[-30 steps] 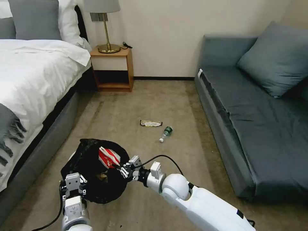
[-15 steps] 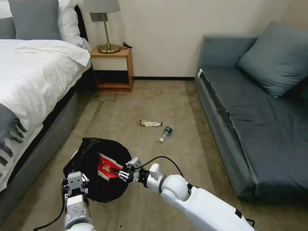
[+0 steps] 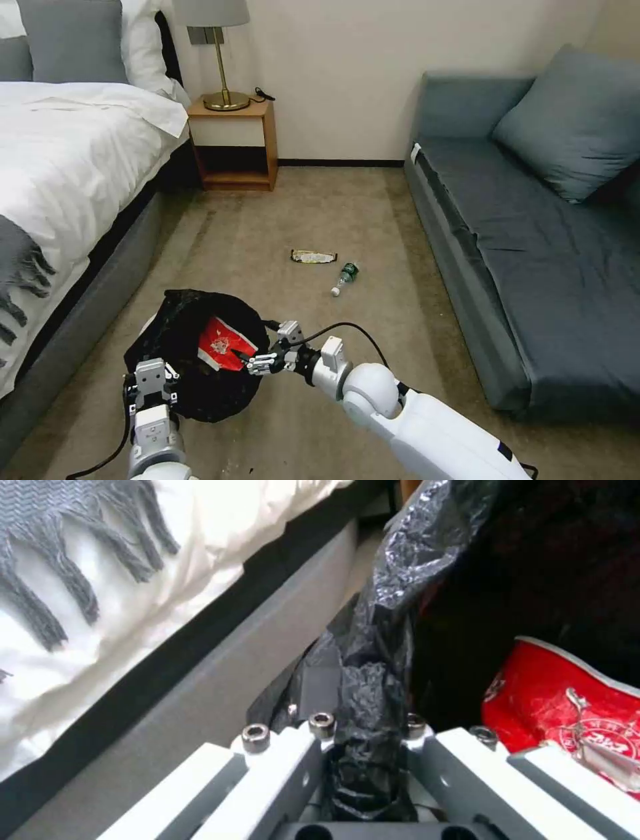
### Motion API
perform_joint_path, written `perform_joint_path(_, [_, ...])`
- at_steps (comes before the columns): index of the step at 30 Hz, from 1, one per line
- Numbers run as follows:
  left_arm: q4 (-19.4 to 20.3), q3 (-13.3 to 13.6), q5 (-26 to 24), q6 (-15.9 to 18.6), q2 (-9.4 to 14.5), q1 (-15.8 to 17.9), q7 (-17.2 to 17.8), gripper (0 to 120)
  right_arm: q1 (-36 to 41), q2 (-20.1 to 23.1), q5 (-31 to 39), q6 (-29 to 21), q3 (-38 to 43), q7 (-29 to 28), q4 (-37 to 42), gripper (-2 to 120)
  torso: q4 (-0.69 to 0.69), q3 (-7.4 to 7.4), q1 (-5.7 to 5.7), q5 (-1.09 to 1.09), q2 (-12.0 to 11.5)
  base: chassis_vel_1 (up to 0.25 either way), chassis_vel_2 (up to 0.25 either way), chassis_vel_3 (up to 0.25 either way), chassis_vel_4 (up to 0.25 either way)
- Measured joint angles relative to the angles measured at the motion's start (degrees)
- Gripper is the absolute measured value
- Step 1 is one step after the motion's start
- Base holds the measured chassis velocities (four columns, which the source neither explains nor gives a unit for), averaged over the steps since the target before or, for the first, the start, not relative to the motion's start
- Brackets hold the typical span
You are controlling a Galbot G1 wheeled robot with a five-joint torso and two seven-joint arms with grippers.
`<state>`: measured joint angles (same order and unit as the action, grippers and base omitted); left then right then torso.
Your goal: Pick up the trash bin, then pick up the garbage on the floor and place it into the trash bin.
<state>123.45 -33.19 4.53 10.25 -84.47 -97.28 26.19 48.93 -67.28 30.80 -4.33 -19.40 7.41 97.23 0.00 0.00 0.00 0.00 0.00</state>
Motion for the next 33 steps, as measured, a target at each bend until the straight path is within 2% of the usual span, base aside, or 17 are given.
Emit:
perform_joint_path(8, [-0.6,-0.7,-0.3,-0.2,0.3,-0.4,0.1,1,1.1,-1.5,0.7,0.4,6.4,-5.2,-1.6,100,0.00,0.00,0.00,0.00,0.0,0.000,0.000,0.000,0.000])
perform_joint_path(9, [-0.7,-0.8,-0.4,-0.4,0.4,-0.4,0.1,1,1.1,-1.8,0.7,-0.5,7.7,-7.5,-2.2,100,0.00,0.00,0.00,0.00,0.0,0.000,0.000,0.000,0.000])
perform_joint_path(19, [-1.2,-0.9,-0.6,-1.2,0.3,0.3,0.9,1,2.5,-3.2,0.5,-5.4,11.6,-16.2,-5.6,100,0.00,0.00,0.00,0.00,0.0,0.000,0.000,0.000,0.000])
perform_joint_path(33, [-1.8,-1.0,-0.5,-1.2,0.5,0.1,0.9,1,1.6,-4.7,0.6,-5.5,13.5,-17.9,-11.5,100,0.00,0.00,0.00,0.00,0.0,0.000,0.000,0.000,0.000])
